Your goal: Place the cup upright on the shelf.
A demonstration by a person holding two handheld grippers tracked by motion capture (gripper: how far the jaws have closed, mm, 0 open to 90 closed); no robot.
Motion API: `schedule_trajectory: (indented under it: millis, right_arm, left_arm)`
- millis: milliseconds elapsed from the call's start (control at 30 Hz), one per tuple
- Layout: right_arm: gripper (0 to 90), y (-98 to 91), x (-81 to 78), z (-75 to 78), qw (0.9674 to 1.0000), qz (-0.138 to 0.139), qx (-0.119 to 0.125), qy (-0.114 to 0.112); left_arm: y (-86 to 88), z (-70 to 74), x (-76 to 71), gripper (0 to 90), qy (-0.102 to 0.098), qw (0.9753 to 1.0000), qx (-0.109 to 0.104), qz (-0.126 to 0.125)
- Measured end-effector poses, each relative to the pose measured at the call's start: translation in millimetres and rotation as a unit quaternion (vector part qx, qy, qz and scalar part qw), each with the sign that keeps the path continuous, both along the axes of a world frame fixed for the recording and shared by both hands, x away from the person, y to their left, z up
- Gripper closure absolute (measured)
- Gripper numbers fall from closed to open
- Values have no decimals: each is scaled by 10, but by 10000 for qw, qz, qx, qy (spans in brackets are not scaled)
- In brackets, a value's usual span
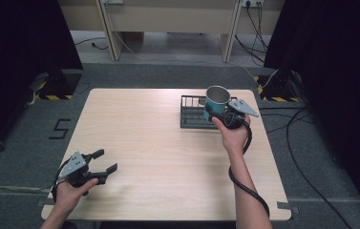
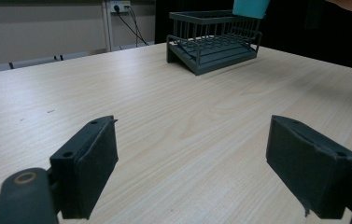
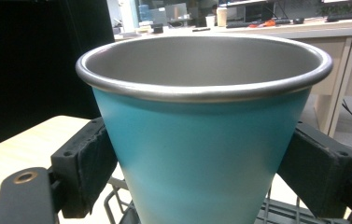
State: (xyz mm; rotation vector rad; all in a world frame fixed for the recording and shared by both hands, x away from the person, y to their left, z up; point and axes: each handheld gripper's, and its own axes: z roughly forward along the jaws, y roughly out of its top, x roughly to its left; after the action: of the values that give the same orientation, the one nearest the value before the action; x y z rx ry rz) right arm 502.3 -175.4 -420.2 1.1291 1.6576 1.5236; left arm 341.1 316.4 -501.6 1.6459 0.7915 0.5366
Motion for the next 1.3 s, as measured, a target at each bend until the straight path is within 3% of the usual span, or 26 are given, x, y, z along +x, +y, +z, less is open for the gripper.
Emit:
schedule_trajectory:
  millis: [767,1300]
  right_arm:
    - [174,-24,168,146,9999,-148,-10,-43]
    - [174,7,333,147,9996,-279,-50,76]
  left_arm:
    - [3,0,0,161,3,10000,-5,-6]
    - [8,1,-1,162,3,10000,-3,1]
